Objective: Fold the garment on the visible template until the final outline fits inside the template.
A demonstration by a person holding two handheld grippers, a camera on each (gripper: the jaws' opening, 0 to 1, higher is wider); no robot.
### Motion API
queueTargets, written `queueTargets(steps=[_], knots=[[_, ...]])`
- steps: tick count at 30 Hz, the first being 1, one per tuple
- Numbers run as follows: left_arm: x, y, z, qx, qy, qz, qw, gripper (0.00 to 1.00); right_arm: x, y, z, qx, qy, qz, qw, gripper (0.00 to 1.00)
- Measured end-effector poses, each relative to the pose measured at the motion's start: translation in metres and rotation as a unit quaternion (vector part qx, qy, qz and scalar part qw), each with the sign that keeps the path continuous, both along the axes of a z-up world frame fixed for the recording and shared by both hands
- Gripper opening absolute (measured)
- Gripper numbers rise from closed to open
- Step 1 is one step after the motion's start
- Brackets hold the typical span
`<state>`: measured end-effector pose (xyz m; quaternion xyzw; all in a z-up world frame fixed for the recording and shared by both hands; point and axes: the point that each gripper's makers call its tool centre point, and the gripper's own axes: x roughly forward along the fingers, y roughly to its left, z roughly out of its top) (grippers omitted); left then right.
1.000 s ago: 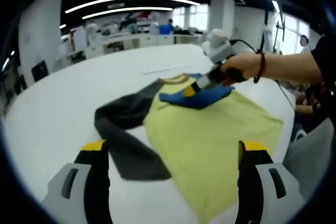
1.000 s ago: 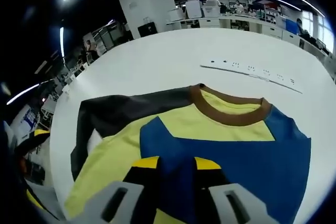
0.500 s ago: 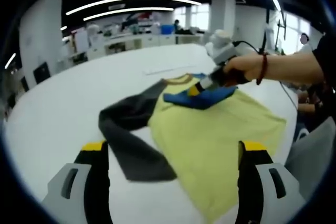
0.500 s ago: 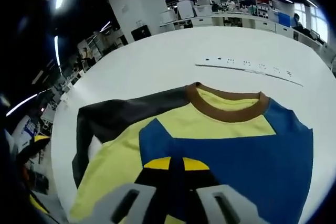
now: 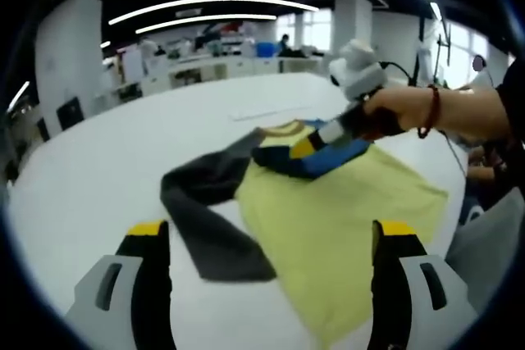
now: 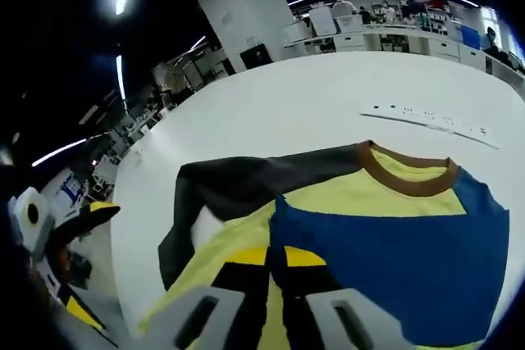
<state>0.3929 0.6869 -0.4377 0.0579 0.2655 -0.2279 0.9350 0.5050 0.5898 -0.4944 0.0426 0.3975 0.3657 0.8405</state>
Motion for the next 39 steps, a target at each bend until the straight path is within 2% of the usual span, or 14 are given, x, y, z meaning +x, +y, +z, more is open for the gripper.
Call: queueTargets(steps=[6,8,11,14,17,19,22,28,31,35,39], knots=[[-0.004,0.004,0.002,0.001,0.0,0.007,1.0,0.99,-0.017,0.013,-0.009,-0.008,0.005,0.031,0.9995,0.01],[-0.005,0.005,0.001,0.002,0.001,0.009,1.0,0.99,-0.02,0.014,-0.015,-0.023,-0.005,0.049,0.9985,0.02],[-0.006,0.008,0.001,0.002,0.001,0.016,0.9999,0.99,-0.026,0.015,-0.025,-0.025,0.015,0.055,0.9981,0.07],[-0.008,0.008,0.002,0.002,0.002,0.017,0.9999,0.99,-0.028,0.013,-0.029,-0.037,0.012,0.059,0.9975,0.16],[-0.009,0.008,0.003,0.004,0.0,0.016,0.9999,0.99,-0.028,0.01,-0.026,-0.04,0.007,0.057,0.9975,0.21],[-0.009,0.007,0.003,0.004,0.0,0.015,0.9999,0.99,-0.025,0.007,-0.023,-0.043,-0.003,0.055,0.9975,0.28],[-0.009,0.006,0.004,0.007,0.001,0.013,0.9999,0.99,-0.017,0.001,-0.017,-0.05,-0.021,0.047,0.9974,0.41],[-0.009,0.002,0.009,0.006,-0.003,0.011,0.9999,0.99,-0.005,-0.019,-0.005,-0.058,-0.044,0.028,0.9969,0.57],[-0.009,-0.001,0.011,0.006,-0.005,0.009,0.9999,0.99,0.004,-0.036,-0.004,-0.083,-0.065,0.007,0.9943,0.74],[-0.012,-0.004,0.012,0.004,-0.005,0.007,1.0,0.99,0.004,-0.054,-0.003,-0.095,-0.068,0.0,0.9931,0.82],[-0.014,-0.006,0.013,0.006,-0.005,0.005,1.0,0.99,0.002,-0.068,0.001,-0.095,-0.068,-0.006,0.9931,0.85]])
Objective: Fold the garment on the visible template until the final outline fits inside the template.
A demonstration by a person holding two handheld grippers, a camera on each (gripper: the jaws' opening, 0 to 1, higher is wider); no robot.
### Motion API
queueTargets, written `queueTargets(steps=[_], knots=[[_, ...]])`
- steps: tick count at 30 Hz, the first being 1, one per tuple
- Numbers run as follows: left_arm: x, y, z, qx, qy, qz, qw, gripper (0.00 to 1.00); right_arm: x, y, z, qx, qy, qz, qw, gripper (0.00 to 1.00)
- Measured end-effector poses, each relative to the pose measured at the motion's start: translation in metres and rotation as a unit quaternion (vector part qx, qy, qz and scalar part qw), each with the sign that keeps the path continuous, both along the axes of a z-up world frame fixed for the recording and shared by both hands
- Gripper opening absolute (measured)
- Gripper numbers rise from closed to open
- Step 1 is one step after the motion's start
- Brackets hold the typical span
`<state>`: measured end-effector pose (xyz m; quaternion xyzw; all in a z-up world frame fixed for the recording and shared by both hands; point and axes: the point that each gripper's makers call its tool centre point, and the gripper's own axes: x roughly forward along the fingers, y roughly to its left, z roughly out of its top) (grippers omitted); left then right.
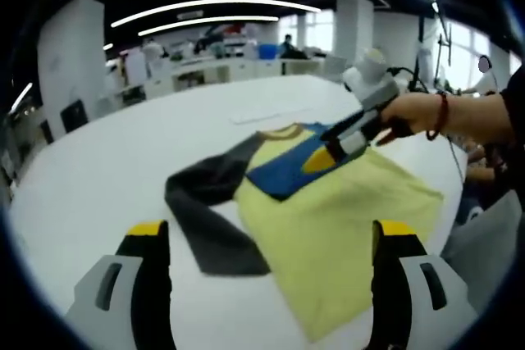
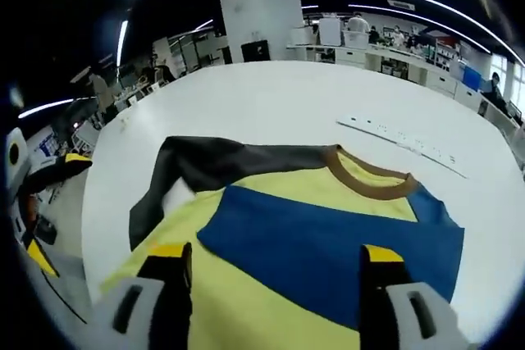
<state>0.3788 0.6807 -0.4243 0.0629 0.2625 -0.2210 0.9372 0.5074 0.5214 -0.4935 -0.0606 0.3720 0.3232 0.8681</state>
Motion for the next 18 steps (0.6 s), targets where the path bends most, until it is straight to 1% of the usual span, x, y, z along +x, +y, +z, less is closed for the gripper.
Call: queueTargets(steps=[2,8,10,13,16,18], knots=[[-0.001,-0.001,0.001,-0.001,-0.001,0.0,1.0,0.99,0.0,-0.007,0.002,0.001,-0.001,-0.004,1.0,0.85],[-0.003,-0.006,0.003,-0.002,-0.002,-0.005,1.0,0.99,0.003,-0.038,0.006,0.001,-0.003,-0.027,0.9996,0.86],[-0.001,-0.009,0.003,-0.004,0.0,-0.009,1.0,0.99,0.004,-0.053,0.005,-0.006,-0.001,-0.042,0.9991,0.85],[0.001,-0.012,0.006,-0.002,-0.003,-0.015,0.9999,0.99,0.005,-0.073,0.007,-0.005,0.0,-0.061,0.9982,0.85],[0.003,-0.015,0.007,-0.005,-0.006,-0.016,0.9998,0.99,0.007,-0.088,0.008,-0.006,-0.002,-0.075,0.9972,0.83],[0.004,-0.018,0.007,-0.006,-0.006,-0.018,0.9998,0.99,0.008,-0.102,0.009,-0.009,-0.002,-0.093,0.9957,0.81]])
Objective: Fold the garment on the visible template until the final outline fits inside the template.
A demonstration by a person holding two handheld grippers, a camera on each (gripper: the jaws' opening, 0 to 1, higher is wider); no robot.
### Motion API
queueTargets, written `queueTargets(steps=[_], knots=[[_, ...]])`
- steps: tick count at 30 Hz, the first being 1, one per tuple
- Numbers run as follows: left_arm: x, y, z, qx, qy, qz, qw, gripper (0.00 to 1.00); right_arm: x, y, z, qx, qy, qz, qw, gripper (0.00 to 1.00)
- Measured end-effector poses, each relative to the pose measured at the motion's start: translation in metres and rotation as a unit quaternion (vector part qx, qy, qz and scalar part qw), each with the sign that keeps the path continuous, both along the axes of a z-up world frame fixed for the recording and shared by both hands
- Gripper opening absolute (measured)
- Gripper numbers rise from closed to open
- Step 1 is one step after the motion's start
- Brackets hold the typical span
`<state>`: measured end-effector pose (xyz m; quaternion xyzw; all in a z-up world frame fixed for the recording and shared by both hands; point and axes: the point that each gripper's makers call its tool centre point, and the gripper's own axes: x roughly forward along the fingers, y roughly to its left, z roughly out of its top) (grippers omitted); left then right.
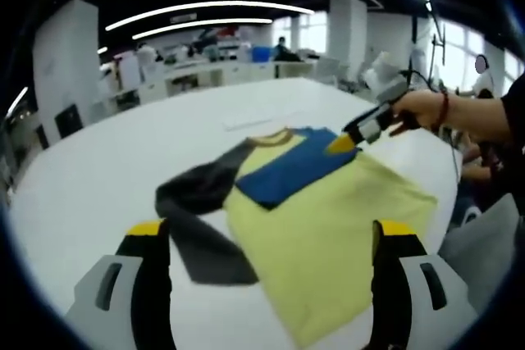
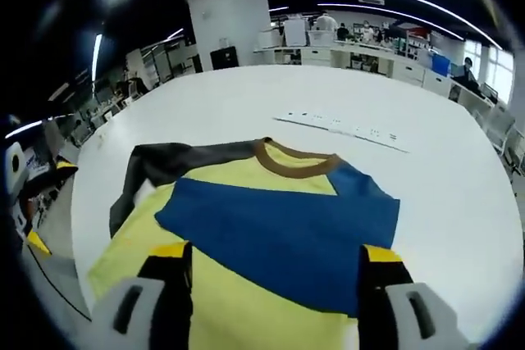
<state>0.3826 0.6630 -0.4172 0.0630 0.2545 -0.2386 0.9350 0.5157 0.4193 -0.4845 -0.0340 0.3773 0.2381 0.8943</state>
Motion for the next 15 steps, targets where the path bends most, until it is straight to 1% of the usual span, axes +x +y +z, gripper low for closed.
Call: queueTargets(steps=[4,6,8,11,15], knots=[[0.002,-0.003,0.0,0.002,-0.002,-0.002,1.0,0.99,0.001,-0.024,-0.001,0.004,0.0,-0.022,0.9997,0.77],[0.004,-0.006,0.004,-0.002,-0.007,0.0,1.0,0.99,0.0,-0.034,-0.002,0.004,0.001,-0.034,0.9994,0.73],[0.008,-0.008,0.009,-0.008,-0.013,0.0,0.9999,0.99,-0.001,-0.043,-0.005,0.001,0.002,-0.039,0.9992,0.71],[0.01,-0.011,0.014,-0.006,-0.02,-0.003,0.9998,0.99,-0.003,-0.057,-0.008,-0.001,0.003,-0.05,0.9988,0.65],[0.01,-0.013,0.013,-0.004,-0.019,-0.006,0.9998,0.99,-0.007,-0.073,-0.012,-0.015,0.004,-0.052,0.9985,0.59]])
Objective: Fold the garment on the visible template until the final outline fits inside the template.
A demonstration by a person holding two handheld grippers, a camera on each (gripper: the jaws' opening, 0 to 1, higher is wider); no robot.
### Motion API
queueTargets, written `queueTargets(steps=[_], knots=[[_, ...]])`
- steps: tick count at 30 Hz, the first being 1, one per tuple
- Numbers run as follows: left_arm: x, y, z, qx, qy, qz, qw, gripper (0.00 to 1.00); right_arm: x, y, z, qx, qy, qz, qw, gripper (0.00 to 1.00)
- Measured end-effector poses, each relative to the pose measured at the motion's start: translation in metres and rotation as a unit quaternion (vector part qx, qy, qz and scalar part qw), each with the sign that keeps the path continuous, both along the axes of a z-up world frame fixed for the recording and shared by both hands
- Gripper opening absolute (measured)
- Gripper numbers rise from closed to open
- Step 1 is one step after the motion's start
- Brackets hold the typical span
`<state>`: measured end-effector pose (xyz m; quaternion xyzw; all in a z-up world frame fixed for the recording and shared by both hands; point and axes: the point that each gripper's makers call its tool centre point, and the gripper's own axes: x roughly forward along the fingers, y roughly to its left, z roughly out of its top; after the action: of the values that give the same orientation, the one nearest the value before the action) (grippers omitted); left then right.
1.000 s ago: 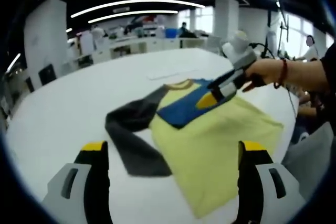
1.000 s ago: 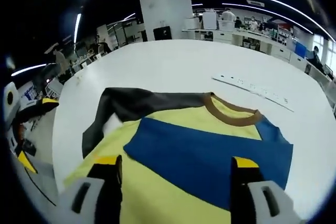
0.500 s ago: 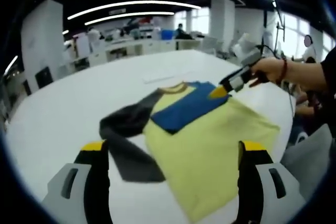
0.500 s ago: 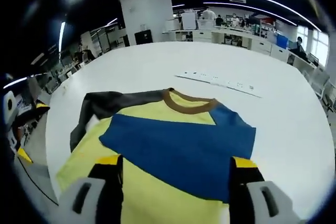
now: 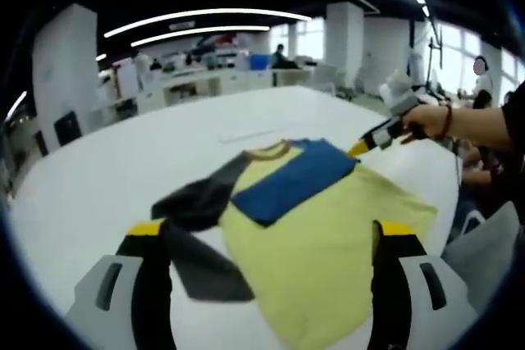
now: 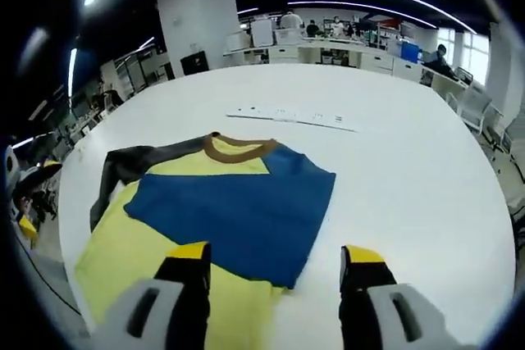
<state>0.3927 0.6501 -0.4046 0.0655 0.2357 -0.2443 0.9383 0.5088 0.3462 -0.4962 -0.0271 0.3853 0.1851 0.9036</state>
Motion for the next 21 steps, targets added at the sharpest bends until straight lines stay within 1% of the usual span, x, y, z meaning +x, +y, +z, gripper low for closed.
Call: queueTargets(steps=[2,5,9,15,18,21], knots=[[-0.001,-0.001,-0.002,0.002,0.003,-0.001,1.0,0.98,-0.002,-0.005,-0.003,-0.005,0.003,0.001,1.0,0.57],[-0.003,-0.002,-0.005,0.003,0.008,-0.002,1.0,0.98,-0.004,-0.014,-0.006,-0.01,0.005,0.0,0.9999,0.55],[-0.004,-0.002,-0.006,0.003,0.009,-0.003,0.9999,0.98,-0.007,-0.021,-0.011,-0.016,0.007,0.003,0.9999,0.52],[-0.004,-0.003,-0.005,0.007,0.01,-0.004,0.9999,0.98,-0.012,-0.034,-0.024,-0.031,0.015,0.005,0.9994,0.47],[-0.004,-0.003,-0.005,0.009,0.012,-0.005,0.9999,0.98,-0.014,-0.042,-0.03,-0.047,0.018,0.008,0.9987,0.47],[-0.004,-0.005,-0.006,0.009,0.013,-0.009,0.9998,0.97,-0.018,-0.044,-0.034,-0.05,0.023,0.012,0.9984,0.47]])
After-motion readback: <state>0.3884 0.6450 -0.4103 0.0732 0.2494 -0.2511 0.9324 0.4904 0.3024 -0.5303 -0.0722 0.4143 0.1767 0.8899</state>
